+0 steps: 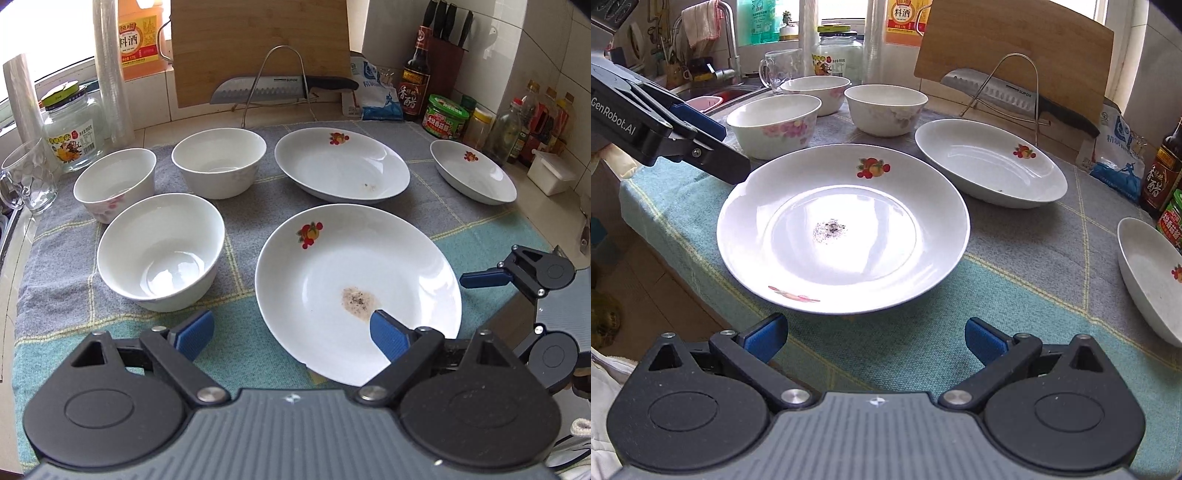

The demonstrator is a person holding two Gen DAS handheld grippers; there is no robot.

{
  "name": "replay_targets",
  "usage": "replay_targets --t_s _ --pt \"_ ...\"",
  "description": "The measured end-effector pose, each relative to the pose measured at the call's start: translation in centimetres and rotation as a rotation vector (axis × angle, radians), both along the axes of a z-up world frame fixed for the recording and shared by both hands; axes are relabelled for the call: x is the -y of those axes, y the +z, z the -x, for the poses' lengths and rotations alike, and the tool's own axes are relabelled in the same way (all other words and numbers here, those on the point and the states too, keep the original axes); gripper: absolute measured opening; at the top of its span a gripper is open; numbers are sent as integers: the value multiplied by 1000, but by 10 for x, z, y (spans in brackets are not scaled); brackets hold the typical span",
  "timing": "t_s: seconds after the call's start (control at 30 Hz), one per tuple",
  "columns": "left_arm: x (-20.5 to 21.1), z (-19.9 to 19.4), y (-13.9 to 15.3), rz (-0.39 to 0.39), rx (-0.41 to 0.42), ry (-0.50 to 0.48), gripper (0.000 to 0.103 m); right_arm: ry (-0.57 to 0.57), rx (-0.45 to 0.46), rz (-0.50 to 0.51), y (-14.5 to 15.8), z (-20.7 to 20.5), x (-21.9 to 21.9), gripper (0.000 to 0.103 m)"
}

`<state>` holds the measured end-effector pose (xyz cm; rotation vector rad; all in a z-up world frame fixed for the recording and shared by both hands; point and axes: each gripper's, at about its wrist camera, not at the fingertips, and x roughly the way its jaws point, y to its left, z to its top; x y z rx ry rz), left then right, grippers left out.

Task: Organize plates and bowls
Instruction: 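Move the left gripper back to the stained white plate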

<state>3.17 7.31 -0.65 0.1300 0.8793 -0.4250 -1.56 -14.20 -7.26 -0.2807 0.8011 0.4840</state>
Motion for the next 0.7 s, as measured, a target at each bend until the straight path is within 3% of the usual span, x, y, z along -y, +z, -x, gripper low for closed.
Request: replay_targets --t_s 0.2,0.47,0.7 --pt "7 -10 -1 -5 -29 -18 91 61 -4 -40 -8 -9 -5 103" --pt "27 -29 -1 -31 -57 -70 91 159 64 -87 -14 -11 0 103" --pt "45 -61 0 -65 -80 -129 91 171 88 -113 -17 -9 5 103"
